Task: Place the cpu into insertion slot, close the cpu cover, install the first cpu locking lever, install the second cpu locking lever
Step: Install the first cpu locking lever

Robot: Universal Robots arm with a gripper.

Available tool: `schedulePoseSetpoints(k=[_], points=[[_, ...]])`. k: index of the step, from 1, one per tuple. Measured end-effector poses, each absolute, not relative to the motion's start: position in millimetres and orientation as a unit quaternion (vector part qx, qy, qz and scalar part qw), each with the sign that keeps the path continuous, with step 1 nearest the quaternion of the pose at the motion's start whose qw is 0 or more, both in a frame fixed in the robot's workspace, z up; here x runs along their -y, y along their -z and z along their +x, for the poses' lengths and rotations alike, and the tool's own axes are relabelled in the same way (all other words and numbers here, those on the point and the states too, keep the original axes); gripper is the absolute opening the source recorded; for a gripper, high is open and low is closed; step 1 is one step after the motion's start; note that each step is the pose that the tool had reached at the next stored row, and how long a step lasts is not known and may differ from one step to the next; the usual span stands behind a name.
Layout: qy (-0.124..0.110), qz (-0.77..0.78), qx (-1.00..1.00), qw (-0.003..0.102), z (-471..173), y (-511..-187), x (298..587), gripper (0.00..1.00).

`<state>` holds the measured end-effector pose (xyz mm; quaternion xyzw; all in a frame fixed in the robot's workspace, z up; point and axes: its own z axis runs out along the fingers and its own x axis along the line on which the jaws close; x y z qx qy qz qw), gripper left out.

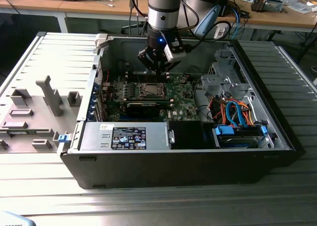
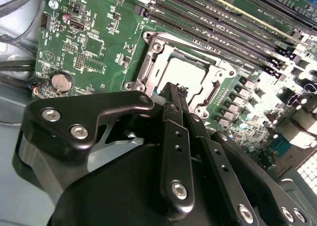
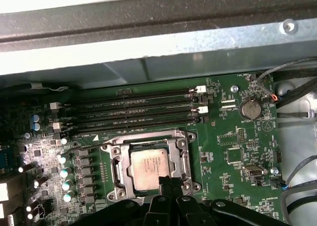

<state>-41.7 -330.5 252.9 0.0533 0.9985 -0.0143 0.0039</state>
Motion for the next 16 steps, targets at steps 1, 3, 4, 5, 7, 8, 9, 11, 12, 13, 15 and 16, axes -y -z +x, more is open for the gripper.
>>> schedulePoseSetpoints(k=[1, 3, 4, 5, 7, 8, 9, 11, 12, 13, 15, 16], points=[[0.014, 0.051, -0.999, 0.004, -41.7, -252.9, 330.4, 0.11], [0.014, 0.048, -0.999, 0.004, -41.7, -252.9, 330.5, 0.11], [0.014, 0.048, -0.999, 0.004, -41.7, -252.9, 330.5, 0.11], [0.014, 0.048, -0.999, 0.004, -41.7, -252.9, 330.4, 0.11], [0.014, 0.048, -0.999, 0.004, -41.7, -252.9, 330.4, 0.11], [0.014, 0.048, -0.999, 0.004, -41.7, -252.9, 330.4, 0.11], [0.014, 0.048, -0.999, 0.004, -41.7, -252.9, 330.4, 0.11], [0.014, 0.047, -0.999, 0.004, -41.7, -252.9, 330.4, 0.11], [0.014, 0.047, -0.999, 0.004, -41.7, -252.9, 330.4, 0.11], [0.014, 0.047, -0.999, 0.004, -41.7, -252.9, 330.4, 0.11], [0.014, 0.047, -0.999, 0.004, -41.7, -252.9, 330.5, 0.11], [0.014, 0.047, -0.999, 0.004, -42.2, -252.9, 330.4, 0.11]])
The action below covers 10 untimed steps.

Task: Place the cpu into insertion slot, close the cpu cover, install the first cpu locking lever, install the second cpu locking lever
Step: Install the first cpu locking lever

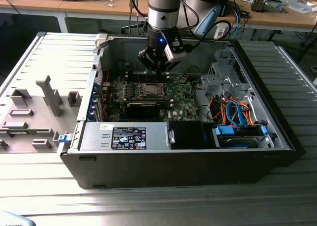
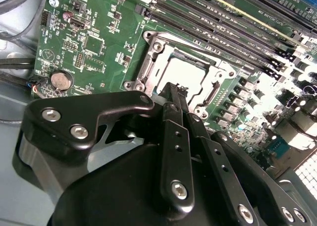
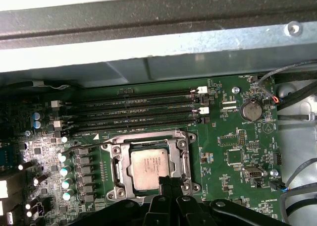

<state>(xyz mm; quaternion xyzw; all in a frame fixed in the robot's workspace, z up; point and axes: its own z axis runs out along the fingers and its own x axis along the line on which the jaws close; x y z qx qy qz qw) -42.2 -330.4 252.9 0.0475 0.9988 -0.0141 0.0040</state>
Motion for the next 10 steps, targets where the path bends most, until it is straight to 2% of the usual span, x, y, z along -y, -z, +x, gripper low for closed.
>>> schedulePoseSetpoints(k=[10], points=[[0.014, 0.047, -0.999, 0.004, -49.2, -252.9, 330.4, 0.11]])
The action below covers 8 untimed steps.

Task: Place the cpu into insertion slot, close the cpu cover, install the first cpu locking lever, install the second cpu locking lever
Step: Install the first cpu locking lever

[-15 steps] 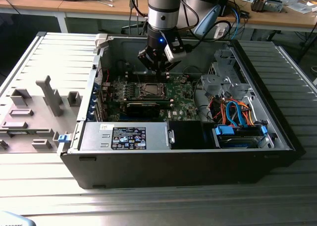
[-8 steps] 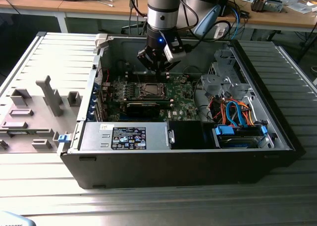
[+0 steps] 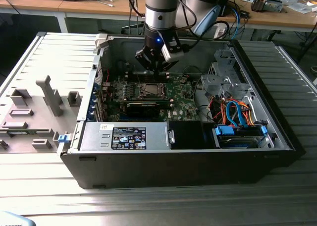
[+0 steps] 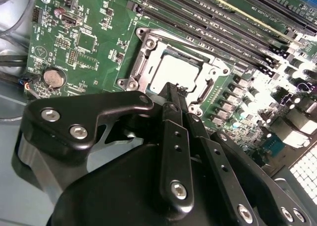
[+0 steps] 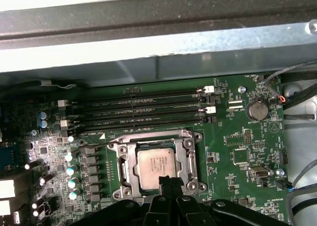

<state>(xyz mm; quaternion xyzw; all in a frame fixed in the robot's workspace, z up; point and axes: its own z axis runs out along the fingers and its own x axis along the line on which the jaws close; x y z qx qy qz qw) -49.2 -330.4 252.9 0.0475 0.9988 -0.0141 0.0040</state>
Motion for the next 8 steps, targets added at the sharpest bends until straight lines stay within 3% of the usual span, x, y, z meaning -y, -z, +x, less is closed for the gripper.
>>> schedulePoseSetpoints(k=[8], points=[[0.014, 0.048, -0.999, 0.004, -50.4, -254.9, 330.2, 0.11]])
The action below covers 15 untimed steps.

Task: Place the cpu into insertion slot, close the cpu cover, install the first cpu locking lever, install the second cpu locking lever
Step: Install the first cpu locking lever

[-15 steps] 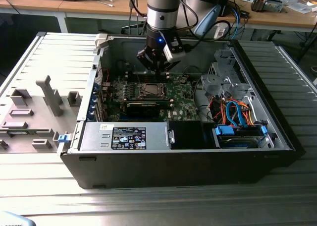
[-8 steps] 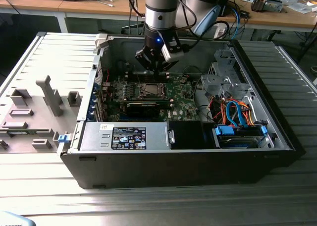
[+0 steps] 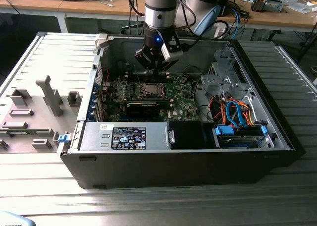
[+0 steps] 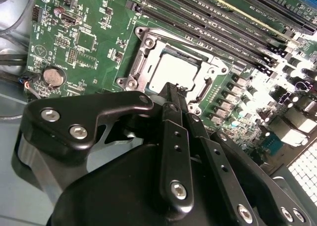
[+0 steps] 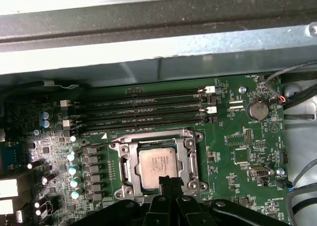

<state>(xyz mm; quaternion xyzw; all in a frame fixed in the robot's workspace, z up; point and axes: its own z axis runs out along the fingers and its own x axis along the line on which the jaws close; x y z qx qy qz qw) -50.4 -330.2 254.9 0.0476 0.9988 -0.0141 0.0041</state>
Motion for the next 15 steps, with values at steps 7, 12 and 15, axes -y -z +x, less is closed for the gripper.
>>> schedulePoseSetpoints(k=[7, 12, 15], points=[[0.014, 0.047, -0.999, 0.004, -57, -255, 330, 0.11], [0.014, 0.047, -0.999, 0.004, -66, -255, 330, 0.11], [0.014, 0.047, -0.999, 0.004, -68, -255, 330, 0.11]])
